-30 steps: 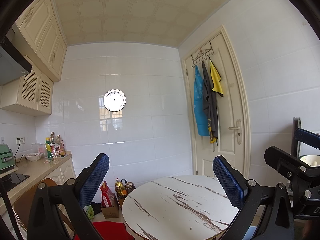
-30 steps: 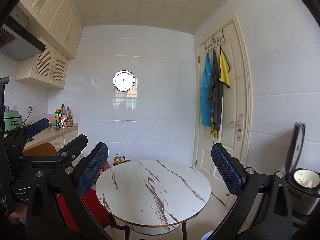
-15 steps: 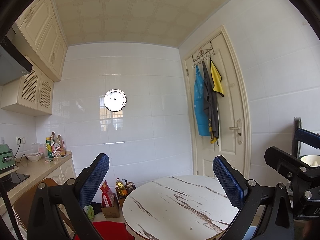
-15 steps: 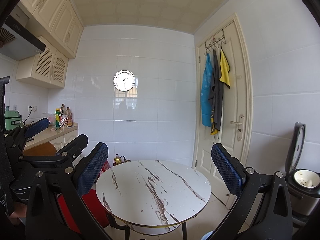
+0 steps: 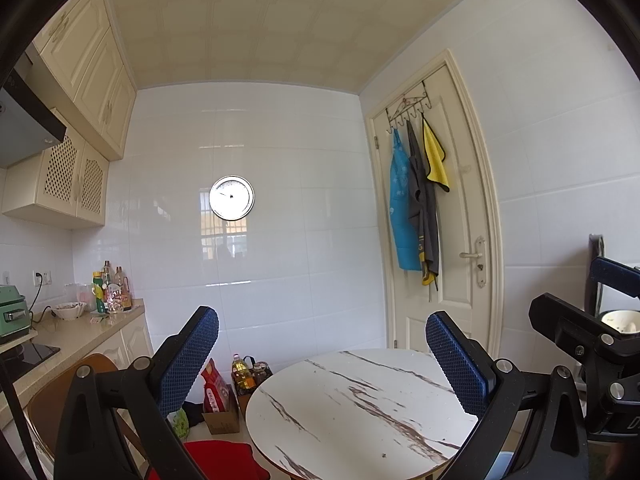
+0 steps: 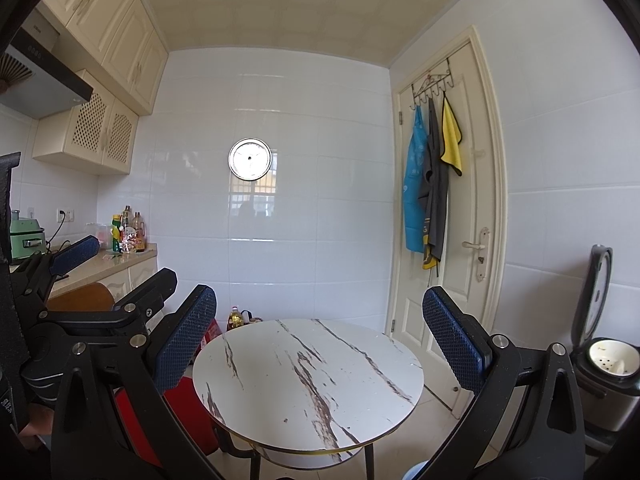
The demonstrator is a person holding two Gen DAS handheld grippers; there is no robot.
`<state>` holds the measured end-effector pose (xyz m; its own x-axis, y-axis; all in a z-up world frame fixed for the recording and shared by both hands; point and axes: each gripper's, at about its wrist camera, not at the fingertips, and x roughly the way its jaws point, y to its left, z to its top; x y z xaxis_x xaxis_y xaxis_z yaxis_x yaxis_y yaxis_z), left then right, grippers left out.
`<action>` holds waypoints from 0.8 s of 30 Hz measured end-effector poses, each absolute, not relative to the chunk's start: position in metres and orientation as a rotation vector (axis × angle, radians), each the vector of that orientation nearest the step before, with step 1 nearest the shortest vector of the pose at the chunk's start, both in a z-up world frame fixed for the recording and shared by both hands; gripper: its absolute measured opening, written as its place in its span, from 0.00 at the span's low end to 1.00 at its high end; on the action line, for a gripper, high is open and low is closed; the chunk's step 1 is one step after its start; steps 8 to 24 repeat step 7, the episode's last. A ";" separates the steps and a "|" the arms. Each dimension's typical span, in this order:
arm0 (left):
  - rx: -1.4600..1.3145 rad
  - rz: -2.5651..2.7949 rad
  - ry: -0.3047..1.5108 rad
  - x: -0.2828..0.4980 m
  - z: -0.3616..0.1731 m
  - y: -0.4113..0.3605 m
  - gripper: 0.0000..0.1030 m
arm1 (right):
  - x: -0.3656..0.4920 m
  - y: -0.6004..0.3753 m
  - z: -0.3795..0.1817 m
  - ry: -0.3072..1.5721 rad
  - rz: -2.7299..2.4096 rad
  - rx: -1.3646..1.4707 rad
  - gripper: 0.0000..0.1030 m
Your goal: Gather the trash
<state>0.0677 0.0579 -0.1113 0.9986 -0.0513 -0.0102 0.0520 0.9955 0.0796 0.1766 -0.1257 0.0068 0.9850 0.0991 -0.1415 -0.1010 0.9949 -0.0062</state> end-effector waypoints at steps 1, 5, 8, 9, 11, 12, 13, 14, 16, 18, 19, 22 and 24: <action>0.080 -0.052 0.009 0.068 -0.111 0.059 1.00 | 0.177 -0.126 0.007 0.142 0.102 -0.013 1.00; 0.079 -0.050 0.012 0.071 -0.108 0.061 1.00 | 0.177 -0.127 0.007 0.146 0.105 -0.015 1.00; 0.081 -0.050 0.013 0.072 -0.108 0.063 1.00 | 0.178 -0.128 0.007 0.147 0.107 -0.015 1.00; 0.081 -0.050 0.013 0.072 -0.108 0.063 1.00 | 0.178 -0.128 0.007 0.147 0.107 -0.015 1.00; 0.081 -0.050 0.013 0.072 -0.108 0.063 1.00 | 0.178 -0.128 0.007 0.147 0.107 -0.015 1.00; 0.081 -0.050 0.013 0.072 -0.108 0.063 1.00 | 0.178 -0.128 0.007 0.147 0.107 -0.015 1.00; 0.081 -0.050 0.013 0.072 -0.108 0.063 1.00 | 0.178 -0.128 0.007 0.147 0.107 -0.015 1.00; 0.081 -0.050 0.013 0.072 -0.108 0.063 1.00 | 0.178 -0.128 0.007 0.147 0.107 -0.015 1.00; 0.081 -0.050 0.013 0.072 -0.108 0.063 1.00 | 0.178 -0.128 0.007 0.147 0.107 -0.015 1.00; 0.081 -0.050 0.013 0.072 -0.108 0.063 1.00 | 0.178 -0.128 0.007 0.147 0.107 -0.015 1.00; 0.081 -0.050 0.013 0.072 -0.108 0.063 1.00 | 0.178 -0.128 0.007 0.147 0.107 -0.015 1.00; 0.081 -0.050 0.013 0.072 -0.108 0.063 1.00 | 0.178 -0.128 0.007 0.147 0.107 -0.015 1.00; 0.081 -0.050 0.013 0.072 -0.108 0.063 1.00 | 0.178 -0.128 0.007 0.147 0.107 -0.015 1.00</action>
